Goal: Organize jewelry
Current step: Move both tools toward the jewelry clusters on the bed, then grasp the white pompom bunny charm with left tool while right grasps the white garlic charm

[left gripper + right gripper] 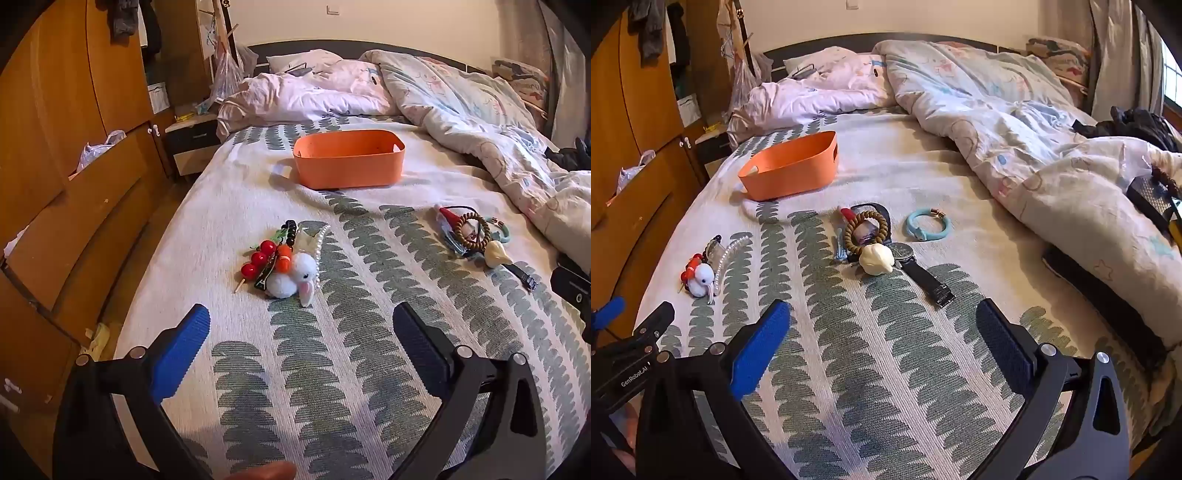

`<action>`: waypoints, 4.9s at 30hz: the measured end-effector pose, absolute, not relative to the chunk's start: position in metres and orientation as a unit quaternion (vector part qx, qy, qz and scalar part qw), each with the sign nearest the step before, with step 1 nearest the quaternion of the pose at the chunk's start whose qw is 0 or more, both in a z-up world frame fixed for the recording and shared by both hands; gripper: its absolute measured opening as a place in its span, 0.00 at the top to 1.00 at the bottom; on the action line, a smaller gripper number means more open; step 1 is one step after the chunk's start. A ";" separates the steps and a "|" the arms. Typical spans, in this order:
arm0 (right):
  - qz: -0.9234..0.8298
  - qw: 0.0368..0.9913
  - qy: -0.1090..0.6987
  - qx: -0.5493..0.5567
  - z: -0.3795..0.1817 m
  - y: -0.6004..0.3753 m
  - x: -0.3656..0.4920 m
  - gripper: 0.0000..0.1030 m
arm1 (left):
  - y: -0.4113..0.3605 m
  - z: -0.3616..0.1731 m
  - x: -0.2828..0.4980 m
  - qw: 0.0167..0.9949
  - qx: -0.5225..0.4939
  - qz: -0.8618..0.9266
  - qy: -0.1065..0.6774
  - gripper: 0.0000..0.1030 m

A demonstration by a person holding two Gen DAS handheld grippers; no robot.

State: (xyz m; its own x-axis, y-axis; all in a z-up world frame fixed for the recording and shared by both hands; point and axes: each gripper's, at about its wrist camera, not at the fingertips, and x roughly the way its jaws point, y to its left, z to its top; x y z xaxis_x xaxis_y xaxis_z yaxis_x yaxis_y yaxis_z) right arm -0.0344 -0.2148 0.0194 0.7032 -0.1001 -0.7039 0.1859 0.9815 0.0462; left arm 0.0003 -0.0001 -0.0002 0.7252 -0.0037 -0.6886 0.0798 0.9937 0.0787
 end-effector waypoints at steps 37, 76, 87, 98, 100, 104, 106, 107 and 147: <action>-0.077 0.922 0.376 0.056 0.019 -0.215 -0.033 0.03 | 0.006 -0.005 0.002 0.924 0.038 -0.043 0.377 0.05; -0.069 0.932 0.355 0.036 0.026 -0.221 -0.023 0.03 | 0.020 -0.009 0.031 0.912 0.048 -0.017 0.406 0.05; -0.045 0.922 0.383 0.039 0.021 -0.240 0.033 0.03 | 0.040 -0.030 0.083 0.904 0.042 -0.013 0.424 0.05; -0.039 0.893 0.447 0.029 -0.023 -0.234 0.083 0.03 | 0.035 -0.047 0.112 0.900 0.081 -0.016 0.428 0.05; -0.044 0.893 0.448 0.025 -0.029 -0.231 0.085 0.03 | 0.035 -0.047 0.115 0.900 0.080 -0.020 0.428 0.05; -0.053 0.889 0.454 0.025 -0.038 -0.229 0.089 0.03 | 0.033 -0.050 0.119 0.898 0.079 -0.026 0.432 0.05; -0.062 0.888 0.455 0.022 -0.042 -0.230 0.090 0.03 | 0.032 -0.052 0.120 0.898 0.079 -0.030 0.432 0.05; -0.063 0.888 0.456 0.023 -0.043 -0.231 0.092 0.03 | 0.031 -0.053 0.121 0.897 0.080 -0.031 0.433 0.05; -0.077 0.877 0.473 0.043 -0.057 -0.238 0.093 0.58 | 0.020 -0.080 0.117 0.883 0.070 -0.038 0.462 0.05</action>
